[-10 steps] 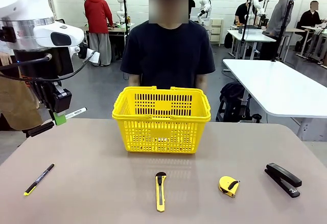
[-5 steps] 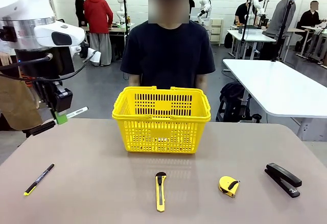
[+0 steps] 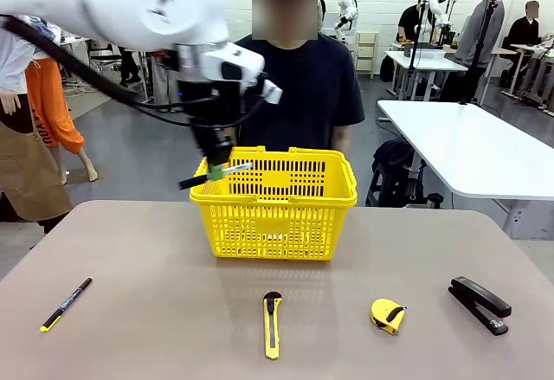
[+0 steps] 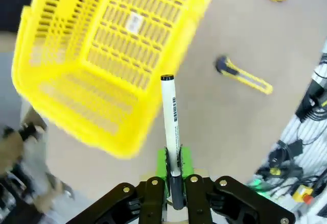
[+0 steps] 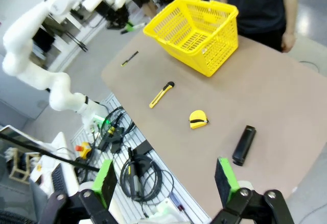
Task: Place the items the person wants into the basket.
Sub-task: Pick up the item the person points to and place it in the Market Basket.
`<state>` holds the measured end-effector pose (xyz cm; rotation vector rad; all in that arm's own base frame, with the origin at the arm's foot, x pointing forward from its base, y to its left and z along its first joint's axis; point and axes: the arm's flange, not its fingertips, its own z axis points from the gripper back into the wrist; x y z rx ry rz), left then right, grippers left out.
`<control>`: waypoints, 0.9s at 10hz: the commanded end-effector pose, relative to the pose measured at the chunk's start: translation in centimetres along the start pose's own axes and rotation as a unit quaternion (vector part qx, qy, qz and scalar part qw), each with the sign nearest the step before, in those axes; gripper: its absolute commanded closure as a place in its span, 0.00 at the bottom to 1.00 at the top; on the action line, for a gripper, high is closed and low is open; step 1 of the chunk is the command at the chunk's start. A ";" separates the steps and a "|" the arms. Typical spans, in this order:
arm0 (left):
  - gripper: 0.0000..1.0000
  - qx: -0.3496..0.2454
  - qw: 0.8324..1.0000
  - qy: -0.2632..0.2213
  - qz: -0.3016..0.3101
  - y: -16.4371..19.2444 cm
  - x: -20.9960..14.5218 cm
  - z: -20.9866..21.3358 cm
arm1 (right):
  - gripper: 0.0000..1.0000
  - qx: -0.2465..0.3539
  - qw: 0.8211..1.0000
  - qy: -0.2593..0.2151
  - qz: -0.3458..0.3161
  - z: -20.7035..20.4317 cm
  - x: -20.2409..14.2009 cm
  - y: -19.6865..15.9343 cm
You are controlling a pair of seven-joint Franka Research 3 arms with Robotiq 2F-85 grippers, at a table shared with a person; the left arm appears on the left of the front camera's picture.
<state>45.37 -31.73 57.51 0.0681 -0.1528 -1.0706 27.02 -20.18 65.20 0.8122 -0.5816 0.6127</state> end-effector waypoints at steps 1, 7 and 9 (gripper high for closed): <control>0.88 0.047 0.999 0.008 -0.025 2.0 3.6 -0.1 | 0.00 0.001 1.000 -0.007 0.001 0.0 0.1 0.0; 0.88 0.024 0.998 0.030 -0.048 3.7 7.2 -2.3 | 0.00 0.001 1.000 -0.007 0.001 0.0 0.1 0.0; 0.88 0.024 0.998 0.030 -0.048 3.7 7.2 -2.3 | 0.00 0.001 1.000 -0.007 0.001 0.0 0.1 0.0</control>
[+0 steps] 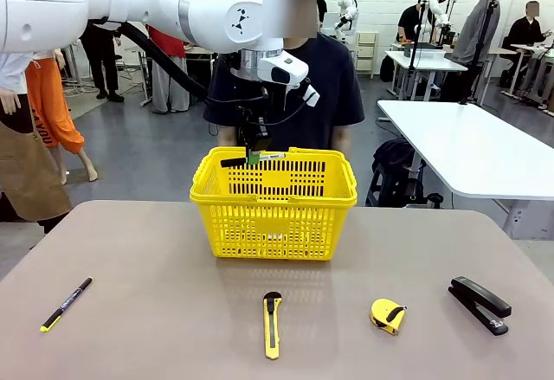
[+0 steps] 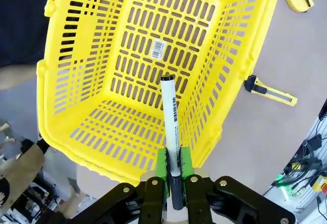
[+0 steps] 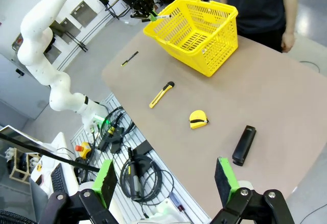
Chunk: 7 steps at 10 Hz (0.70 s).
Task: Place the items the person wants into the basket.
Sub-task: Pick up the item the person points to and place it in the Market Basket.
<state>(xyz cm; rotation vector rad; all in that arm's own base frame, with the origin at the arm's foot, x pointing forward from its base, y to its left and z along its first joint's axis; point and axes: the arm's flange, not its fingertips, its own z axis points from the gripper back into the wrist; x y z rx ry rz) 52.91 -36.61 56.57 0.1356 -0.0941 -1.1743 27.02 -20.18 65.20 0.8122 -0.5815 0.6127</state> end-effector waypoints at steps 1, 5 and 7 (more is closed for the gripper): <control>0.88 0.014 1.000 -0.007 0.007 -0.5 -0.4 -0.1 | 0.00 0.001 1.000 -0.007 0.001 0.0 0.1 0.0; 0.88 0.004 1.000 -0.006 -0.001 -0.1 0.1 -0.1 | 0.00 0.001 1.000 -0.007 0.001 0.0 0.1 0.0; 0.88 -0.016 0.999 -0.018 -0.039 1.5 2.5 -2.4 | 0.00 0.001 1.000 -0.007 0.001 0.0 0.1 0.0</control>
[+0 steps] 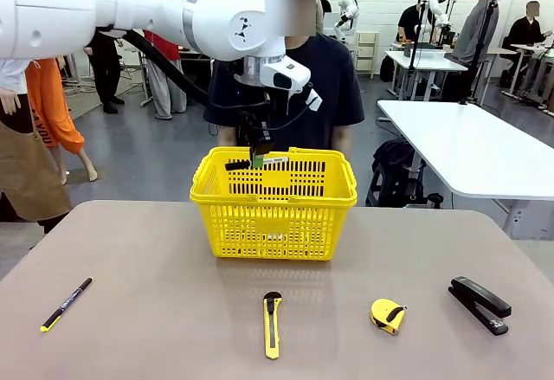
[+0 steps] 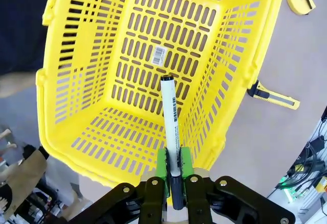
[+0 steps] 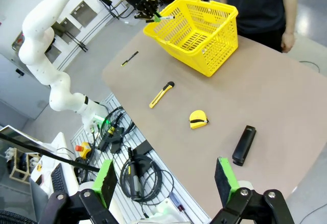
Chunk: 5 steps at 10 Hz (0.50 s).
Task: Place the items the person wants into the basket.
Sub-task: Pick up the item the person points to and place it in the Market Basket.
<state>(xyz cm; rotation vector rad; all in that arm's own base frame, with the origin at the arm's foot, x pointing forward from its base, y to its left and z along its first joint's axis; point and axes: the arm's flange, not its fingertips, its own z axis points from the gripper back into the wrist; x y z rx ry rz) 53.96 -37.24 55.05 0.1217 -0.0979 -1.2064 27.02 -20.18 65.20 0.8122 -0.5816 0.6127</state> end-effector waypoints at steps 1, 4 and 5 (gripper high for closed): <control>0.88 -0.019 0.999 -0.004 -0.035 1.2 2.4 -1.9 | 0.00 0.001 1.000 -0.007 0.001 0.0 0.1 0.0; 0.88 -0.048 0.998 0.015 -0.035 1.1 3.3 -5.2 | 0.00 0.001 1.000 -0.007 0.001 0.0 0.1 0.0; 0.88 -0.055 0.998 0.021 -0.038 0.8 3.3 -5.9 | 0.00 0.001 1.000 -0.007 0.001 0.0 0.1 0.0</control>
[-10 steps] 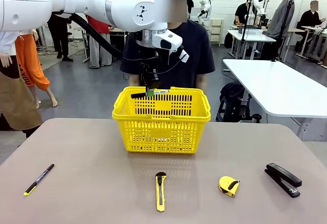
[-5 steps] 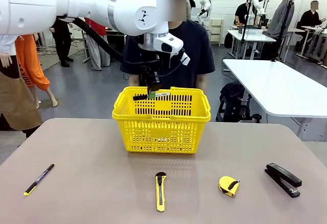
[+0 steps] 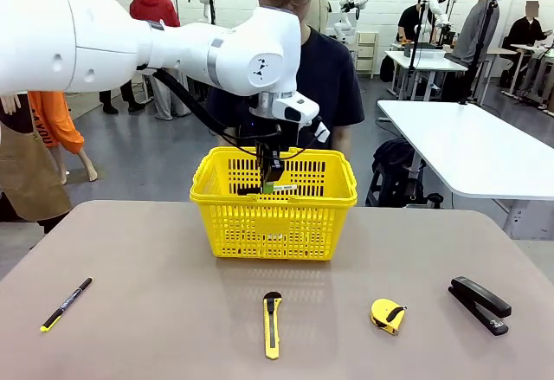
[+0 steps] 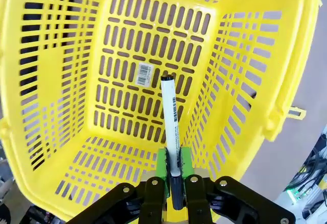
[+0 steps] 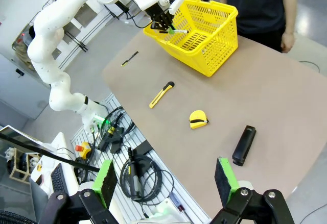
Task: Place the items the person wants into the basket.
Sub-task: Pick up the item the person points to and place it in the Market Basket.
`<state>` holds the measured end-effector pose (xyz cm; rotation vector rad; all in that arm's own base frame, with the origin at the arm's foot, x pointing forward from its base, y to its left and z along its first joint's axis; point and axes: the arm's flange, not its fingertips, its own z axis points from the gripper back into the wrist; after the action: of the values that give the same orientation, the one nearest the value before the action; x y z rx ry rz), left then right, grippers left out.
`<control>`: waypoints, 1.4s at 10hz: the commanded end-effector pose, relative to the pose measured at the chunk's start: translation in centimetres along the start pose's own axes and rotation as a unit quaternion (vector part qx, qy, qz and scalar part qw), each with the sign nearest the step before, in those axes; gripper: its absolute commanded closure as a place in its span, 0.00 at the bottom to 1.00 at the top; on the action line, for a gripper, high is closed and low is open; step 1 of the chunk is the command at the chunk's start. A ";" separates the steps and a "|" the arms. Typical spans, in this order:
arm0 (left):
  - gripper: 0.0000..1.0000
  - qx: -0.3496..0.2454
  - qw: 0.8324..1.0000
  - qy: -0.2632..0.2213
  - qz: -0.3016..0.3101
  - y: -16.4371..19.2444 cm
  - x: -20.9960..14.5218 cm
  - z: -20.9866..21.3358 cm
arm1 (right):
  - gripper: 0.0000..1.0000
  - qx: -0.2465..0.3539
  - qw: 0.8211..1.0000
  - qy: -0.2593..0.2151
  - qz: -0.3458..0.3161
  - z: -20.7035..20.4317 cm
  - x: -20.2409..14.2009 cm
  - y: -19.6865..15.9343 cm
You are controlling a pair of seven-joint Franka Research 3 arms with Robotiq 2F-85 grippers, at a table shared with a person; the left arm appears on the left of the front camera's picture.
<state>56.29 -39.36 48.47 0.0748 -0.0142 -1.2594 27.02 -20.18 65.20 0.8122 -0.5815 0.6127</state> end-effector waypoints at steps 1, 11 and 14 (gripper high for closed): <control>0.88 -0.020 1.000 0.012 -0.013 0.1 0.4 0.1 | 0.00 0.001 1.000 -0.007 0.001 0.0 0.1 0.0; 0.76 -0.051 0.998 0.026 -0.024 1.7 1.6 -6.2 | 0.00 0.001 1.000 -0.007 0.001 0.0 0.1 0.0; 0.00 -0.050 0.998 0.026 -0.031 2.0 0.5 -6.6 | 0.00 0.001 1.000 -0.007 0.001 0.0 0.1 0.0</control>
<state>58.64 -39.28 41.53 0.0344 0.0902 -1.2861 27.02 -20.18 65.20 0.8122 -0.5816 0.6127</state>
